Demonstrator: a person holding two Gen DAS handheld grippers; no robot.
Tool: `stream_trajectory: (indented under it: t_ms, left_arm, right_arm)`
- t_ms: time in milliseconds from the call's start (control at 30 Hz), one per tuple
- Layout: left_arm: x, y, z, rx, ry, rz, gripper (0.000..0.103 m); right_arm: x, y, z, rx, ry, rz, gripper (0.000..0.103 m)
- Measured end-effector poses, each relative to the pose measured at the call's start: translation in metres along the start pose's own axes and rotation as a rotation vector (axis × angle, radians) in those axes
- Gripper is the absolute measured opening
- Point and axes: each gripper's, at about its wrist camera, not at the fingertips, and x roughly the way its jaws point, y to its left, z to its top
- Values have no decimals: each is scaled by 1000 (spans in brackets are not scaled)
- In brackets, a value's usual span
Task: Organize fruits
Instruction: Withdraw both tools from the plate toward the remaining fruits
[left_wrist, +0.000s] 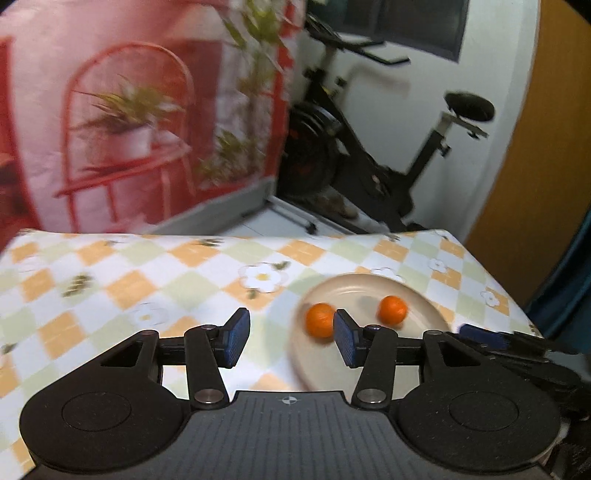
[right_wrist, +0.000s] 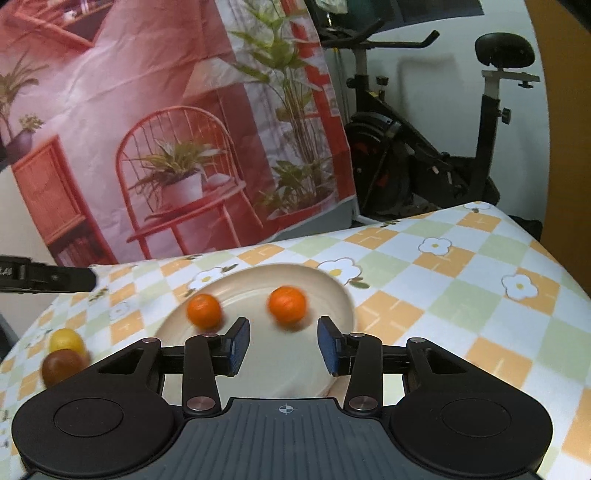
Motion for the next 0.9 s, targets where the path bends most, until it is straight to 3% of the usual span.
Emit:
stream_trajectory:
  t_ms: [133, 267, 533, 900]
  left_arm:
    - [-30, 16, -15, -58, -34, 77, 52]
    - [-46, 22, -26, -72, -48, 105, 52]
    - [-59, 20, -42, -78, -50, 82, 52]
    - [-48, 1, -57, -14, -7, 23, 52]
  right_arm:
    - [-19, 6, -6, 8, -21, 3, 39]
    - [-33, 12, -11, 1, -27, 0, 39]
    - [-49, 38, -36, -115, 18, 14, 39]
    - [-58, 40, -54, -142, 64, 61, 39]
